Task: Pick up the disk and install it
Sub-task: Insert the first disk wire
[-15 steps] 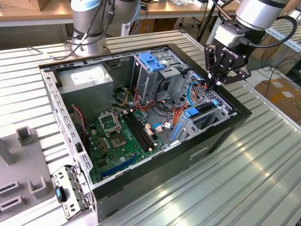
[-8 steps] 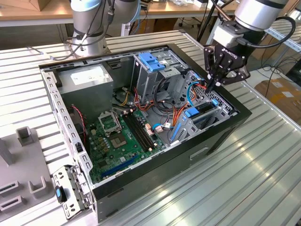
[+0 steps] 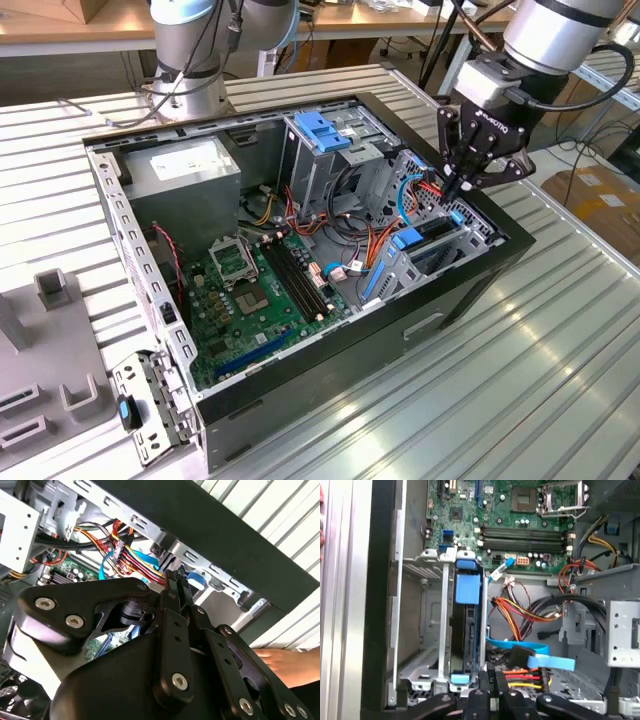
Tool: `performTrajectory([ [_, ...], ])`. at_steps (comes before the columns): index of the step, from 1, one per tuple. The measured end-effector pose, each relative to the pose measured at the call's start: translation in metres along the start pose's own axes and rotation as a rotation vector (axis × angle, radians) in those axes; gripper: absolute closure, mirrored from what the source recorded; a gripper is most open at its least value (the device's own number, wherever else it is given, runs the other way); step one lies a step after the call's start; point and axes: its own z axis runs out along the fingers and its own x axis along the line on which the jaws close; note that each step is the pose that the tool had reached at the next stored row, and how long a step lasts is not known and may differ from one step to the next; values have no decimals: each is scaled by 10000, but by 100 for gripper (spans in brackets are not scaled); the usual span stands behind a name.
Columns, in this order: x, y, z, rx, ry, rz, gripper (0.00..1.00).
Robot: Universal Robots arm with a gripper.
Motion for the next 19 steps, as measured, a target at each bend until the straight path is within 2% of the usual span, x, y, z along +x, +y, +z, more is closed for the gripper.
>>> performTrajectory([
  [4, 43, 84, 12, 22, 2, -24, 84],
  [5, 60, 104, 20, 99, 6, -33, 84],
  [6, 74, 121, 24, 141, 7, -57, 84],
  [8, 102, 149, 27, 159, 8, -83, 84],
  [9, 151, 170, 35, 170, 7, -119, 84],
  [10, 160, 176, 53, 194, 1, -129, 84],
  [15, 143, 177, 91, 331, 11, 20, 84],
  [19, 136, 220, 103, 350, 11, 231, 84],
])
